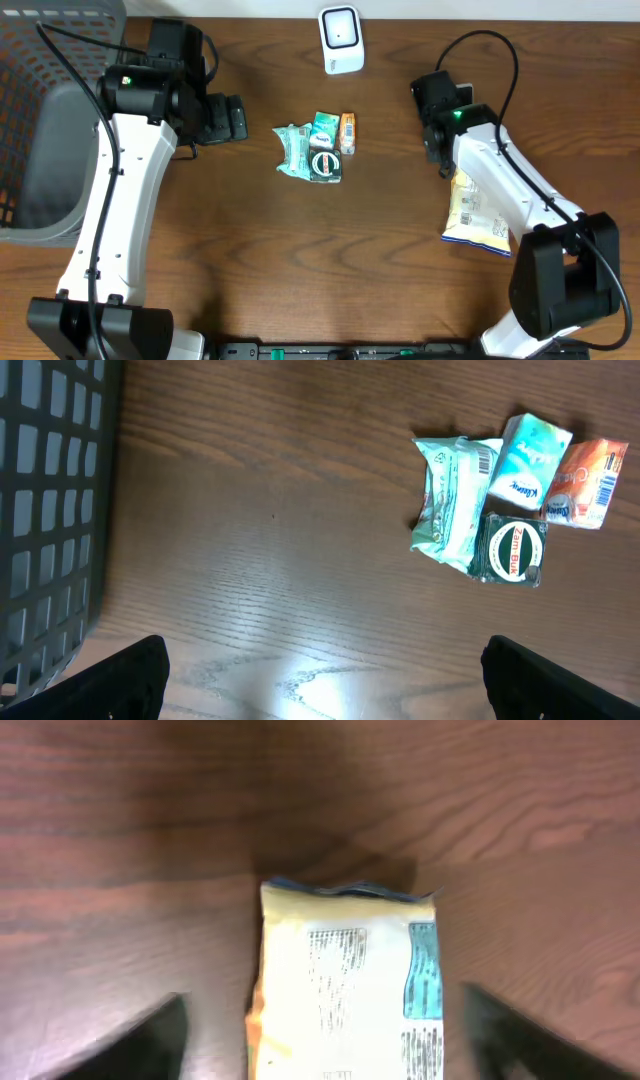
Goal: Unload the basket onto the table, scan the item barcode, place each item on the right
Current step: 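Carry the snack bag right and release it on the table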
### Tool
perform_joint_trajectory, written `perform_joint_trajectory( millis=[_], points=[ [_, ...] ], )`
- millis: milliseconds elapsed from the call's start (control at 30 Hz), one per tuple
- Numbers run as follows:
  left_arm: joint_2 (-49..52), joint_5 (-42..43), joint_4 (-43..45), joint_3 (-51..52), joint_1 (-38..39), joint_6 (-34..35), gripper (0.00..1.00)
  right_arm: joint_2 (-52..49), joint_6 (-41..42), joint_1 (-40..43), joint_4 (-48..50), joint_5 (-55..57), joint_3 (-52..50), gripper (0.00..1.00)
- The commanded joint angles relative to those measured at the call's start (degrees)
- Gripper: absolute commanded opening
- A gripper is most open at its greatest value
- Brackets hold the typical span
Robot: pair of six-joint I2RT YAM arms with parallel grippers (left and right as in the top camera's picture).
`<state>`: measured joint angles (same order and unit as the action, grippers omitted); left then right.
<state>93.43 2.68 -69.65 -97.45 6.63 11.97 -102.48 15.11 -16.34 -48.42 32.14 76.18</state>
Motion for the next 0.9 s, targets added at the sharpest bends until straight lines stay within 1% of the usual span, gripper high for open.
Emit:
perform_joint_trajectory(
  millis=[0,100,167,200,267,300,367,467,533,667,700,733,767,800,833,867],
  points=[
    [0.4,-0.3,-0.2,0.1,-0.1,-0.3,0.98,4.4,2.7,4.4,-0.7,-6.6,1.4,0.99],
    [0.4,-0.3,-0.2,0.1,-0.1,-0.3,0.98,6.2,2.6,11.9,-0.7,-18.3,1.4,0.99],
    [0.4,-0.3,-0.2,0.1,-0.1,-0.3,0.98,6.3,1.3,19.3,-2.0,-30.6,1.4,0.99],
    [0.4,-0.3,-0.2,0.1,-0.1,-0.3,0.98,5.9,-0.7,22.5,-2.5,-36.0,1.2,0.99],
    [0.4,-0.3,-0.2,0.1,-0.1,-0.3,0.98,5.3,-4.5,27.2,-3.4,-42.9,0.5,0.99],
    [0.4,-0.3,-0.2,0.1,-0.1,-0.3,0.97,4.5,-7.8,31.0,-3.9,-47.1,-0.5,0.99],
    [0.4,-0.3,-0.2,0.1,-0.1,-0.3,0.98,3.0,-10.4,35.0,-3.8,-51.0,-2.1,0.99],
    [0.4,-0.3,-0.2,0.1,-0.1,-0.3,0.98,0.9,-11.5,39.0,-3.2,-57.3,-5.0,0.99],
    [0.4,-0.3,-0.2,0.1,-0.1,-0.3,0.98,-0.6,-13.8,40.4,-2.3,-61.5,-7.5,0.99],
    [0.4,-0.3,-0.2,0.1,-0.1,-0.3,0.98,-3.4,-14.6,40.5,1.3,-63.2,-12.3,0.99],
    [0.4,-0.3,-0.2,0.1,-0.1,-0.3,0.98,-4.1,-14.6,40.6,2.7,-64.3,-13.8,0.97],
    [0.4,-0.3,-0.2,0.1,-0.1,-0.3,0.98,-4.4,-14.6,40.6,3.5,-65.1,-14.6,0.89],
    [0.4,-0.3,-0.2,0.1,-0.1,-0.3,0.98,-4.8,-14.6,40.6,4.5,-66.7,-15.6,0.74],
    [0.4,-0.3,-0.2,0.1,-0.1,-0.3,0.97,-5.0,-14.6,40.6,5.7,-68.0,-16.7,0.47],
    [0.4,-0.3,-0.2,0.1,-0.1,-0.3,0.98,-5.0,-14.5,40.6,6.3,-69.2,-17.4,0.17],
    [0.4,-0.3,-0.2,0.1,-0.1,-0.3,0.98,-5.0,-14.5,40.5,6.4,-69.4,-17.4,0.01]
  ],
)
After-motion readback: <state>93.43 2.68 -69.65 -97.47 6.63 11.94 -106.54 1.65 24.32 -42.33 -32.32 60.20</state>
